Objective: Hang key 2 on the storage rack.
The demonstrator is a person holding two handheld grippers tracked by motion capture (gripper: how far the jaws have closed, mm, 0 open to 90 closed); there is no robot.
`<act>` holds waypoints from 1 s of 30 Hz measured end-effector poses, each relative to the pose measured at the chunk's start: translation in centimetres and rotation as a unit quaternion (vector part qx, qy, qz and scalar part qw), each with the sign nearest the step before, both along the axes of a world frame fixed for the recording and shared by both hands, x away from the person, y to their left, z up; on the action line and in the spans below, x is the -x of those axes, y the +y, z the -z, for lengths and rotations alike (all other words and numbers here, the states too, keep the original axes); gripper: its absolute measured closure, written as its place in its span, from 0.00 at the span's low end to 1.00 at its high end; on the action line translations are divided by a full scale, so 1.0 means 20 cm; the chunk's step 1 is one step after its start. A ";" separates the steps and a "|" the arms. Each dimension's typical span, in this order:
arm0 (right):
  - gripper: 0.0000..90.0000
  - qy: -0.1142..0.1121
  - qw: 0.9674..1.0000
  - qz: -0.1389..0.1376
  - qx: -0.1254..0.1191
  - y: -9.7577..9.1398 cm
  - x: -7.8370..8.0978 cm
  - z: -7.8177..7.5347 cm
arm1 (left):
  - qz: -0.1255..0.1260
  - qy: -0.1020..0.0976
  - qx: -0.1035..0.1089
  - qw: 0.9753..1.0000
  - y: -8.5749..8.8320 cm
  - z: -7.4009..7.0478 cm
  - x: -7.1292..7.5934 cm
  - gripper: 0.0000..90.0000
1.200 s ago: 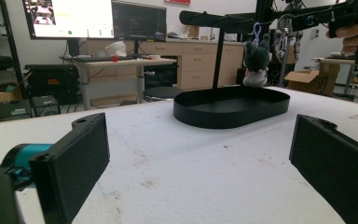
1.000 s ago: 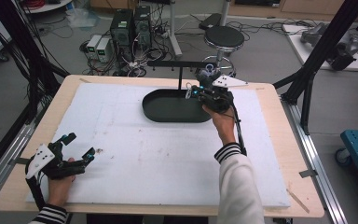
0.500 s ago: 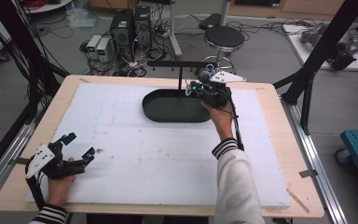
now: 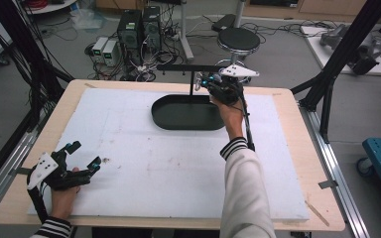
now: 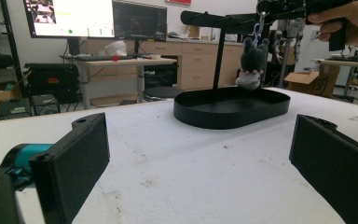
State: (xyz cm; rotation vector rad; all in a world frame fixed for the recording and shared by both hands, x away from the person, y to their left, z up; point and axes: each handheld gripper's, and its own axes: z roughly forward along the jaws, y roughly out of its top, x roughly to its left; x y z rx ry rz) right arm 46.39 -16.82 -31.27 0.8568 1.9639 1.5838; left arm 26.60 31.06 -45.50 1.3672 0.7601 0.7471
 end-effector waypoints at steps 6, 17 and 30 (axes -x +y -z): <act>0.98 0.006 1.000 0.010 -0.003 0.01 -0.04 -0.01 | -0.001 0.001 0.000 1.000 0.00 0.00 0.00 0.06; 0.98 0.020 0.999 0.028 -0.012 0.00 -0.09 0.02 | -0.001 0.000 0.001 1.000 0.00 0.00 0.00 0.06; 0.98 0.040 0.998 0.045 -0.032 -0.04 -0.12 0.06 | 0.000 0.000 -0.003 1.000 0.00 0.00 0.00 0.06</act>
